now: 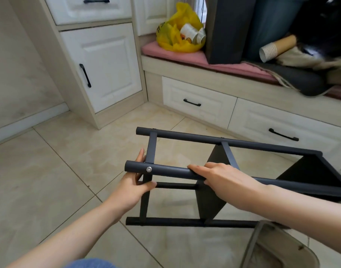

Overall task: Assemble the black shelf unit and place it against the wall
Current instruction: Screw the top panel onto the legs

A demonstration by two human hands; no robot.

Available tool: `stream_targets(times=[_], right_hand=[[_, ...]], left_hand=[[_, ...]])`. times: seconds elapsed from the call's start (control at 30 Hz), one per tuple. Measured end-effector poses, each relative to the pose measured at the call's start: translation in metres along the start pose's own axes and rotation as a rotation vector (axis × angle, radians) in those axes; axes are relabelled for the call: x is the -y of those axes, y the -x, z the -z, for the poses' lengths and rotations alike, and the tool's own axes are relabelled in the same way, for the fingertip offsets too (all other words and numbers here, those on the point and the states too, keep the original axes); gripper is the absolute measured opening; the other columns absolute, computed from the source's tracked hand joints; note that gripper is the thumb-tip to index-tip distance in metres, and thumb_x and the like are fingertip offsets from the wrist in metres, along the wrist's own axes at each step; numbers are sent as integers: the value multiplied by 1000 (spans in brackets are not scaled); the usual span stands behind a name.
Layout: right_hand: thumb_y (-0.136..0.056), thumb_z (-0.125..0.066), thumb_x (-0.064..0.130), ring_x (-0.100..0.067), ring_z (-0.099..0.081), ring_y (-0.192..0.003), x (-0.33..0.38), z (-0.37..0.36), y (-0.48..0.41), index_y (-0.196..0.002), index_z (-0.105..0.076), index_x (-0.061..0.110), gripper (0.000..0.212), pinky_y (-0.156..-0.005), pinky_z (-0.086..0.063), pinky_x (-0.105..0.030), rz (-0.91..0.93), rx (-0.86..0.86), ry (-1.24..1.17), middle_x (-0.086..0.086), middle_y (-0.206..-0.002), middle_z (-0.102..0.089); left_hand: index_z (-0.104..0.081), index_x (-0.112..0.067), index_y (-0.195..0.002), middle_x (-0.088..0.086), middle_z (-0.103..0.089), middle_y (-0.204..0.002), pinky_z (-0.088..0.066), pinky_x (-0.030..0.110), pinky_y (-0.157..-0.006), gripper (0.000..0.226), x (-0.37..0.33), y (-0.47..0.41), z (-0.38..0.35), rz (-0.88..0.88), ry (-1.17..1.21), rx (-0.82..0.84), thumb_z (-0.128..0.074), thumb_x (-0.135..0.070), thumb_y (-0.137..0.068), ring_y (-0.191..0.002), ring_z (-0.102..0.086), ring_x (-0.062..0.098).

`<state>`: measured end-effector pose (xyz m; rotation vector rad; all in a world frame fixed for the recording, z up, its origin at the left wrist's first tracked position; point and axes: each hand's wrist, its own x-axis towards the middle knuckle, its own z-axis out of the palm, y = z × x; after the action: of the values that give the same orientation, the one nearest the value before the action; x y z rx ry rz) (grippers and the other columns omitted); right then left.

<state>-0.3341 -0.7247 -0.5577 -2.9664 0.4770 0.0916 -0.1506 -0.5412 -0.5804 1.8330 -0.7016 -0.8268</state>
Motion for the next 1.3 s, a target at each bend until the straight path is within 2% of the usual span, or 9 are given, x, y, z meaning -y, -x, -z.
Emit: stream_targets(times=[0.17, 0.3, 0.53, 0.63, 0.77, 0.87, 1.0, 1.13, 1.3], right_hand=[[-100, -51, 10, -14, -50, -85, 5, 25, -10, -153, -12, 42, 73, -65, -38, -23, -27, -128, -46, 9, -104, -45], [-99, -51, 9, -11, -49, -90, 5, 46, -16, -153, -11, 42, 75, -71, -47, -24, -32, -239, -69, 7, -115, -51], [-102, -50, 11, -15, -53, -117, 3, 78, -20, -153, -23, 38, 63, -95, -45, -23, -2, -447, -281, 4, -133, -52], [-102, -50, 14, -13, -52, -122, 7, 92, -19, -150, -35, 34, 54, -93, -38, -12, -53, -526, -407, 4, -136, -54], [-100, -54, 10, -14, -51, -128, 15, 106, -9, -147, -43, 31, 53, -104, -40, -24, -92, -590, -532, 4, -137, -58], [-98, -56, 7, -6, -51, -124, 20, 110, 5, -142, -47, 36, 54, -104, -42, -27, -102, -621, -651, 12, -129, -58], [-98, -56, 7, -4, -56, -110, 23, 112, 21, -131, -46, 43, 49, -90, -47, -22, -146, -564, -777, 16, -115, -58], [-98, -55, 7, -3, -57, -104, 19, 114, 34, -120, -43, 45, 46, -77, -48, -19, -199, -536, -817, 21, -107, -56], [-100, -52, 8, -8, -57, -100, 9, 116, 47, -125, -41, 35, 39, -76, -50, -27, -257, -459, -748, 20, -103, -53]], left_hand=[[-11, -54, -152, -12, -35, -157, -28, 46, -119, 95, -44, -4, 18, -74, -68, -62, -66, -3, -94, -148, -33, 18], [-14, -55, -152, -10, -40, -154, -29, 48, -120, 92, -84, -1, 36, -145, -146, -73, -69, -11, -93, -146, -34, 16], [-17, -43, -157, -23, -44, -136, -32, 31, -112, 88, -160, 11, 54, -339, -325, -69, -71, -17, -93, -128, -39, -1], [-23, -40, -157, -25, -43, -137, -34, 23, -107, 84, -186, 19, 59, -398, -416, -60, -72, -20, -92, -127, -40, -3], [-53, -23, -139, -13, -62, -124, -40, 3, -79, 55, -220, 30, 62, -472, -557, -122, -76, -15, -89, -106, -58, 2], [-65, -23, -124, -8, -68, -104, -45, 16, -81, 38, -236, 37, 56, -544, -667, -188, -77, -18, -88, -100, -63, 11], [-65, -29, -128, -3, -73, -114, -51, 46, -97, 39, -239, 38, 42, -692, -807, -302, -74, -23, -90, -111, -66, 25], [-57, -28, -141, -1, -68, -131, -49, 51, -101, 52, -234, 36, 19, -836, -779, -379, -71, -20, -92, -124, -61, 30], [-49, -29, -148, -10, -55, -147, -44, 42, -112, 58, -220, 27, 5, -932, -737, -371, -69, -19, -94, -137, -50, 12]])
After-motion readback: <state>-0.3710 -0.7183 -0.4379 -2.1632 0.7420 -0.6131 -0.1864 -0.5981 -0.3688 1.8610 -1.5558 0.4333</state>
